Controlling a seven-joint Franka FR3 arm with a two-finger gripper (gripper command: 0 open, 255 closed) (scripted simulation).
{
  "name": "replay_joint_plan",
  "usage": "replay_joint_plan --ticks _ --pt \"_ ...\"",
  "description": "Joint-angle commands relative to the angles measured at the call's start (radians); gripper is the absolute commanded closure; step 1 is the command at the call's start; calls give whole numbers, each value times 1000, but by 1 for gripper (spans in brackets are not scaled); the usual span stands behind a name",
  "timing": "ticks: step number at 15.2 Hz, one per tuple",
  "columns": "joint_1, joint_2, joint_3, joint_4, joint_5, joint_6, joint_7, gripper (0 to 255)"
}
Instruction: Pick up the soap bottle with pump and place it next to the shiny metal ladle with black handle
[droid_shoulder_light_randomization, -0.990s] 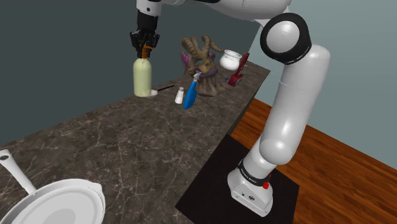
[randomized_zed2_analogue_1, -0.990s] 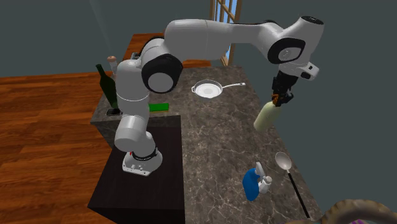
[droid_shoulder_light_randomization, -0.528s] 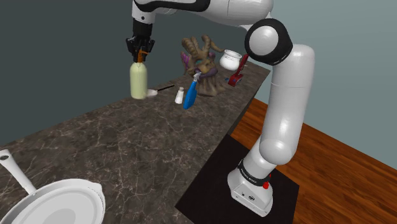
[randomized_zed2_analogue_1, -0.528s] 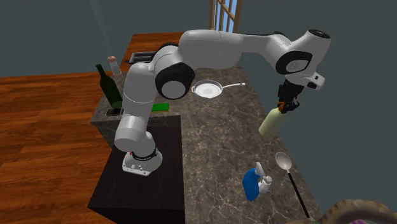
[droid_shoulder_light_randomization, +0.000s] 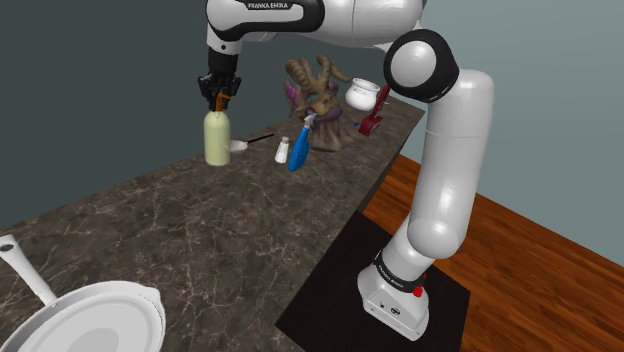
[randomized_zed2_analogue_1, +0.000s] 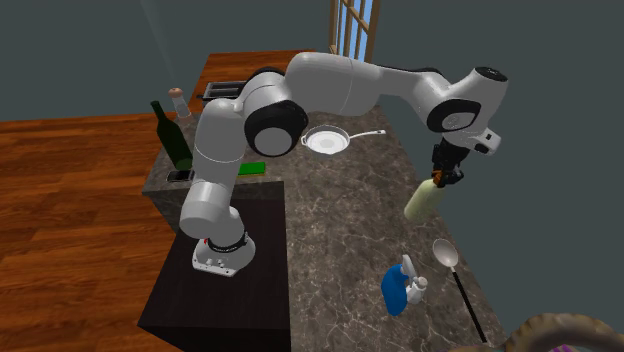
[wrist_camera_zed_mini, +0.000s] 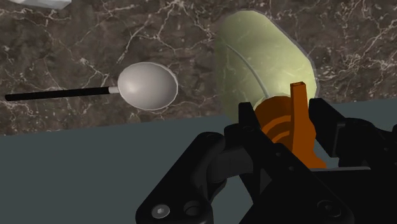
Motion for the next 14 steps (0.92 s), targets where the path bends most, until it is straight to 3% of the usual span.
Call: replay_joint_plan --ticks 1,6,13,14 --pt "0 5 0 -21 -1 26 0 255" --pt "-1 16 -2 -67 -3 85 1 255" --pt "-1 16 -2 -67 -3 85 1 255" --pt "-1 16 -2 -67 -3 85 1 0"
